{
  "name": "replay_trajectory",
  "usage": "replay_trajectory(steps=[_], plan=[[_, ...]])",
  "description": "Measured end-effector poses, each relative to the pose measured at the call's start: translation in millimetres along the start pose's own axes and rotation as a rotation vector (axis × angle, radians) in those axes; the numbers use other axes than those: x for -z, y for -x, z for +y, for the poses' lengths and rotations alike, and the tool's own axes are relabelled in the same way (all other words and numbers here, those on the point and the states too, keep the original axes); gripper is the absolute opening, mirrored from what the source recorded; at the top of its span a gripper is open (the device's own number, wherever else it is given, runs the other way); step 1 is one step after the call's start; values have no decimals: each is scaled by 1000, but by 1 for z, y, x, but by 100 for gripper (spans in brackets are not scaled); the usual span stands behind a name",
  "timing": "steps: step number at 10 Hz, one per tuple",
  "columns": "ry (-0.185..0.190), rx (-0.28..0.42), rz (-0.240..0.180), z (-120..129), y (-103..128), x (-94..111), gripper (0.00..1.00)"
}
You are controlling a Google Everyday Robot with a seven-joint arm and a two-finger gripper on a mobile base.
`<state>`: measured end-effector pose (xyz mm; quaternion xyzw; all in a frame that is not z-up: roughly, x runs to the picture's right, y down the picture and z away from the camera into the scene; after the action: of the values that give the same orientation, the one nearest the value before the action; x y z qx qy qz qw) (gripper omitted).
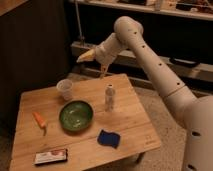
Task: Place the ceramic cup in the ceramic bowl
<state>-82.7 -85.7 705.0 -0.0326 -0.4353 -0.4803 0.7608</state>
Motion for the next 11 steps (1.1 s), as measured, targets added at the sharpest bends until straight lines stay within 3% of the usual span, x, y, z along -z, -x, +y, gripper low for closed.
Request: replay_trajectory(steps=[3, 4, 5, 6, 8, 11], plan=[[42, 22, -11, -9, 1, -56, 80], [53, 19, -1, -11, -2, -66, 80], [67, 13, 18, -13, -6, -76, 80], [93, 1, 63, -20, -15, -99, 80], [120, -22, 108, -15, -28, -119, 80], [155, -47, 130, -1, -38, -145, 80]])
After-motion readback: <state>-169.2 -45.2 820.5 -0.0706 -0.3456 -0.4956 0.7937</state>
